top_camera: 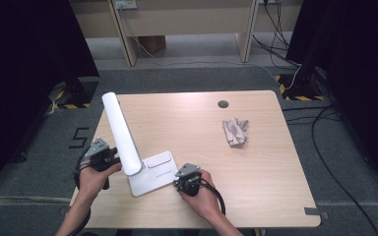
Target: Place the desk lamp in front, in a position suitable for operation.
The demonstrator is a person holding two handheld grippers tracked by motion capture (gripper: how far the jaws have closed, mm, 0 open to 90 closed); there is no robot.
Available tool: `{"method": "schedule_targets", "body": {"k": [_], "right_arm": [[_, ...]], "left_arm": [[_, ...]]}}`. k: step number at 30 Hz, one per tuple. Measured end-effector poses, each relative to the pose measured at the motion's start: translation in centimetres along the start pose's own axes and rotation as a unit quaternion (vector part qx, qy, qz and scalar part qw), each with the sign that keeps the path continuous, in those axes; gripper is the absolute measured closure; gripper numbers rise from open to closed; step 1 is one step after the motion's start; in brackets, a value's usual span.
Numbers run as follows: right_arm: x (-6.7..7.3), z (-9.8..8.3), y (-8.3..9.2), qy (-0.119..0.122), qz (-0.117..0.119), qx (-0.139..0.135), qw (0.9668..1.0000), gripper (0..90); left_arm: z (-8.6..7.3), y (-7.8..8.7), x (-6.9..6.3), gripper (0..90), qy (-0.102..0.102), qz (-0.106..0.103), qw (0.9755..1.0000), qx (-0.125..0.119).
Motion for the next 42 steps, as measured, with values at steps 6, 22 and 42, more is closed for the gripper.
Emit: {"method": "schedule_targets", "body": {"k": [6,22,42], "right_arm": [[-1.9,-0.1,0.0,-0.012,-0.025,0.007,0.9996,70.6],[-5.7,-0.7,0.4,-0.042,-0.075,0.020,0.9961,75.6],[-3.9,-4.1,4.6,-0.103,-0.027,0.024,0.9940,89.6]], "left_arm": [[-0.4,0.3,-1.1,56.1,-0.004,-0.011,0.9999,0.001],[-1.8,-0.6,-6.1,61.6,-0.027,-0.056,0.9978,0.024],[-2.5,-2.1,-11.8,65.6,-0.026,-0.032,0.9990,0.015]]}}
Point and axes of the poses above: each handheld gripper's, and its own axes: y roughly backward along the jaws, z roughly out of its top, x roughly to its left, the point moved 4 cm from there along -y, roughly forward along the jaws, and after that the axes turned 3 degrees about y, right-handed, at the moved point
